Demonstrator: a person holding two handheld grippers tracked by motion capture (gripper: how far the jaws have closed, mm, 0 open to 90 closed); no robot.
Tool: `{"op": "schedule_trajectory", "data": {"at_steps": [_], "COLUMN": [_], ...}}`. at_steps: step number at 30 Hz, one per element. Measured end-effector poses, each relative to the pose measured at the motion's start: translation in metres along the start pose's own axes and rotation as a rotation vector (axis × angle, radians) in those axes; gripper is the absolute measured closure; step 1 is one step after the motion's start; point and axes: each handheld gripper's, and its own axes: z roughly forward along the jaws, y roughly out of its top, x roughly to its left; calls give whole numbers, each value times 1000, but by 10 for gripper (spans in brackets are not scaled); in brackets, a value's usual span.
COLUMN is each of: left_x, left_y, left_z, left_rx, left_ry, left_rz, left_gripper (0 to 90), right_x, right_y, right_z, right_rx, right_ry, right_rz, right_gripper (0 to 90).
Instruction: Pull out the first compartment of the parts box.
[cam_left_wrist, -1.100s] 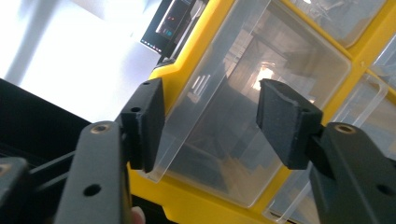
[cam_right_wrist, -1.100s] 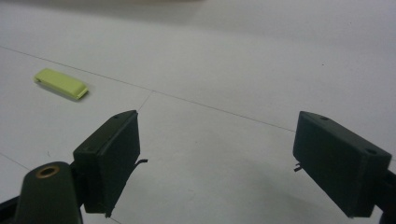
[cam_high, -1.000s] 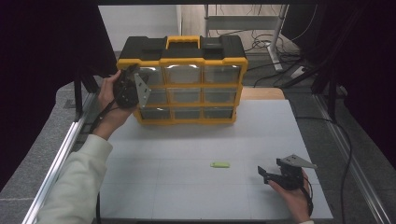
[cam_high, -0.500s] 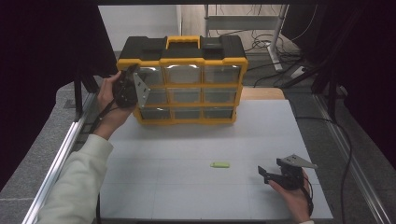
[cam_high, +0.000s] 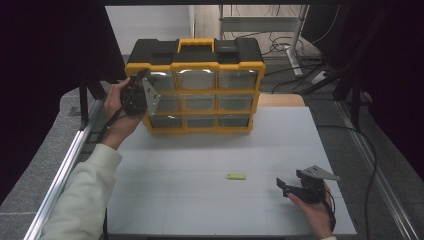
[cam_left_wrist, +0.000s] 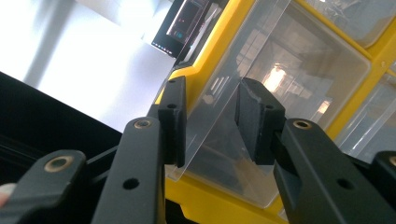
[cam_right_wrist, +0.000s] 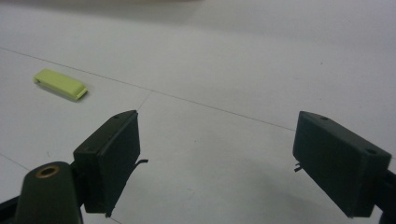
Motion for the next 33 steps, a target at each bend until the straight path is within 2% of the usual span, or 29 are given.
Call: {"op": "schedule_trajectory", "data": {"at_steps": [33], "left_x": [-1], "left_y": [-3], "left_z": [-13], "left_rx": [-29], "left_ry": [0], "left_rz": [0], "left_gripper": [644], "right_x": [0], "right_y": [0], "right_z": [-1], "right_rx": [-1], "right_ry": [-4], "right_rz": [0], "right_gripper": [151]}}
